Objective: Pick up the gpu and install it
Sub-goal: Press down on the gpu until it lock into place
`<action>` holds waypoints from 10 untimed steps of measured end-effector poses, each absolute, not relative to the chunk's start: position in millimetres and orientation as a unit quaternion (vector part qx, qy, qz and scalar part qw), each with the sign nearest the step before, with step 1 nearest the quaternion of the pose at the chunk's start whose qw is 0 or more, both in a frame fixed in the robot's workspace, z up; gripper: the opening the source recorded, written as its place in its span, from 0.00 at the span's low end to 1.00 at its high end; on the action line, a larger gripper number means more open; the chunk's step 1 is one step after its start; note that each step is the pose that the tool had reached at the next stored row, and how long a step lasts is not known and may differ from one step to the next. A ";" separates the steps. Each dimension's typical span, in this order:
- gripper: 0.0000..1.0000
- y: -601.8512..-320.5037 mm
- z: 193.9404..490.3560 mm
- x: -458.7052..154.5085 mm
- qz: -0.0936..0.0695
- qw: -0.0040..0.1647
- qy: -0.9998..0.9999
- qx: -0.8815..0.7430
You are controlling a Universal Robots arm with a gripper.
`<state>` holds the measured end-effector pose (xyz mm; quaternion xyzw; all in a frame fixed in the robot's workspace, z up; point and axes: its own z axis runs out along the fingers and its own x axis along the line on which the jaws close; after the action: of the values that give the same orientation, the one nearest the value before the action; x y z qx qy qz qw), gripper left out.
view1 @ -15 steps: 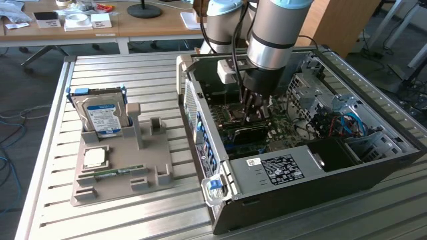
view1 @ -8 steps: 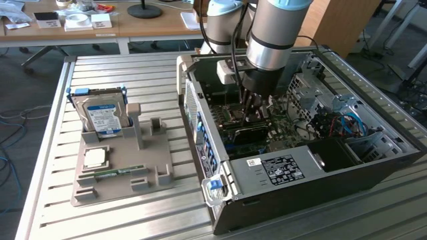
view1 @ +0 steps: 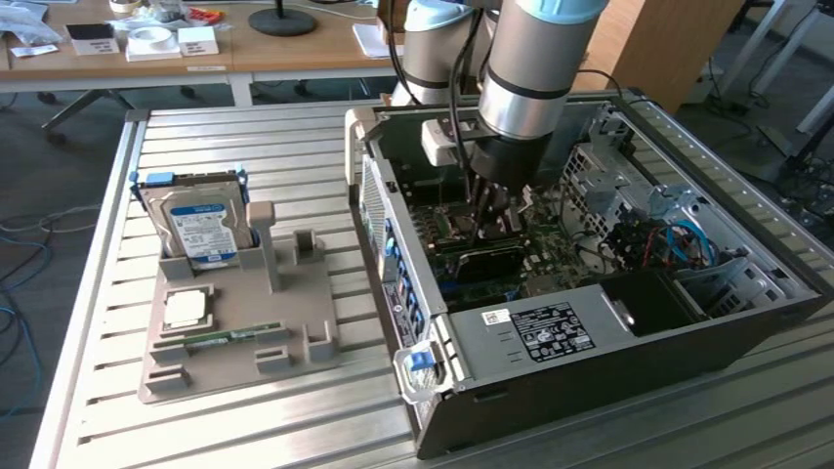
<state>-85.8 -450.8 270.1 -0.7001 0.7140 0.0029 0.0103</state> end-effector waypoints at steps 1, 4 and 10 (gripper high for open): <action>0.11 -451.0 269.8 -85.9 0.003 0.010 0.714 -0.700; 0.11 -451.0 267.8 -85.9 0.003 0.010 0.714 -0.700; 0.11 -451.0 266.8 -86.0 0.003 0.010 0.714 -0.700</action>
<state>-86.0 -451.0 266.8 -0.7001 0.7140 0.0029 0.0103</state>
